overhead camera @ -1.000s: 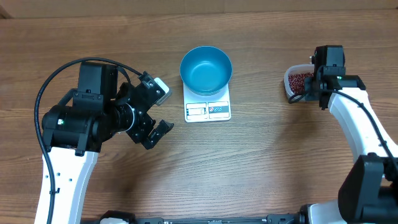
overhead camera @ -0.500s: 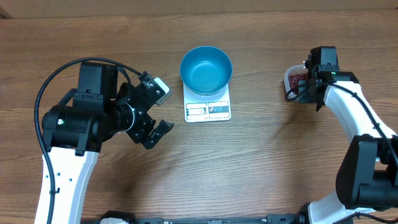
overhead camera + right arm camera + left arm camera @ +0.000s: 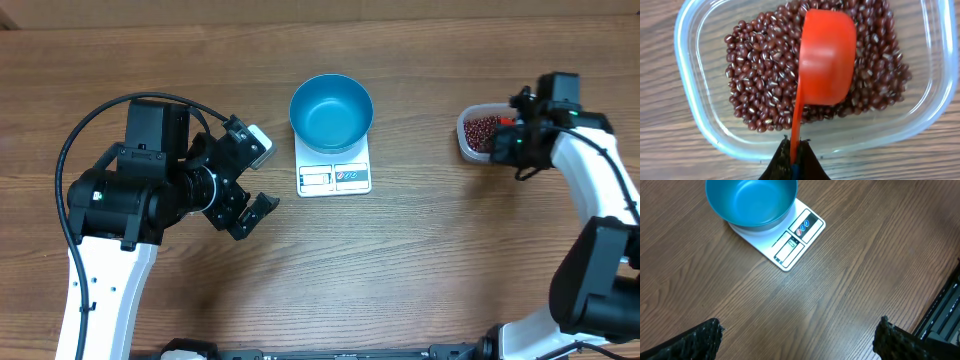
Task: Scoop item into bowl and weigh 150g on scale
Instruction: 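Drag the scoop through the beans to fill it, right gripper, then lift the filled scoop and carry it left over the blue bowl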
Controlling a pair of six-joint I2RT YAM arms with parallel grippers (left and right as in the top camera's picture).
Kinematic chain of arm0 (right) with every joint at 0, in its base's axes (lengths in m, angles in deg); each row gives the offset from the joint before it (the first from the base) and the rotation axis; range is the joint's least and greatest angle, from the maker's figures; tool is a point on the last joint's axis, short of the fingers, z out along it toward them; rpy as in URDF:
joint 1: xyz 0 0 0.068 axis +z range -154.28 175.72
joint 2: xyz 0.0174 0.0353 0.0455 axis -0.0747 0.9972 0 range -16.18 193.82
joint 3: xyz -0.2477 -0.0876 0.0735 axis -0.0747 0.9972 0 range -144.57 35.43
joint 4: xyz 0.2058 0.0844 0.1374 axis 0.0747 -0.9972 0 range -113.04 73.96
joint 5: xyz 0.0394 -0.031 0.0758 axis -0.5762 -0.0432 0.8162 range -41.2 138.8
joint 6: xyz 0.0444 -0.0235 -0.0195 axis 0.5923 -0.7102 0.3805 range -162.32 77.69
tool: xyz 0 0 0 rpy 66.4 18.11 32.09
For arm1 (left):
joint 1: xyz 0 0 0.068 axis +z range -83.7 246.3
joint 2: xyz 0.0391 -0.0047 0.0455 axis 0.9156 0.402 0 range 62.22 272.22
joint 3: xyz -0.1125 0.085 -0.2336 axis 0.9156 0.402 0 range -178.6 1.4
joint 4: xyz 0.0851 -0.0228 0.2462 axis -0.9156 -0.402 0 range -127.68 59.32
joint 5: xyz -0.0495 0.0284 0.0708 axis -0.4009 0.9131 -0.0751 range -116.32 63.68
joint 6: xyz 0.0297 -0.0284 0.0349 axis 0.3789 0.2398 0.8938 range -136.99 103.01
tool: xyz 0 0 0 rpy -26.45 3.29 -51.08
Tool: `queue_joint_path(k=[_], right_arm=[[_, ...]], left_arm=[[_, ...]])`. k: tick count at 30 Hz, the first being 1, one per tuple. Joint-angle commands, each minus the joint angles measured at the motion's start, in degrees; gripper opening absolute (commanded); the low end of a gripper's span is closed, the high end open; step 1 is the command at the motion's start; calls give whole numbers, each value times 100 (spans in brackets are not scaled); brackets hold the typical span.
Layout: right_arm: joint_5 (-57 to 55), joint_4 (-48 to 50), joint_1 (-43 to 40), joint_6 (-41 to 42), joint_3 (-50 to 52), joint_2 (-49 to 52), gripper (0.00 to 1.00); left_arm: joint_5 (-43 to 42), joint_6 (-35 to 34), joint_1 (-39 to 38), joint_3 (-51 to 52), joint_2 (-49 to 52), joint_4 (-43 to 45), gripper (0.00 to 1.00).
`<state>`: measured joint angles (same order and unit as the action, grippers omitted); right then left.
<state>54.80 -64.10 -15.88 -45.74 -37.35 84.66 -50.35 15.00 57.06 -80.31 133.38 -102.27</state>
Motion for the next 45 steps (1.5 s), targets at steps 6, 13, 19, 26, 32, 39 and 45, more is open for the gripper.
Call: queue_joint_path(k=[6,13,19,26,32,39,45], right_arm=[[1915,-326,-789,83,-31,136,4],[2243,-304,-861,85,-26,280,4],[2371,-122,-863,310,-26,431,4],[2983,-52,-863,345,-26,588,4],[3016,-354,-874,378,-26,588,4],[2959,-286,-874,667,-26,590,4],[2970,-105,-975,837,-26,592,4]], left_arm=[[-85,125,22,-79,0,0,100],[-85,125,22,-79,0,0,100],[-85,125,22,-79,0,0,100],[-85,125,22,-79,0,0,100],[-85,125,22,-79,0,0,100],[-85,125,22,-79,0,0,100],[-85,125,22,-79,0,0,100]])
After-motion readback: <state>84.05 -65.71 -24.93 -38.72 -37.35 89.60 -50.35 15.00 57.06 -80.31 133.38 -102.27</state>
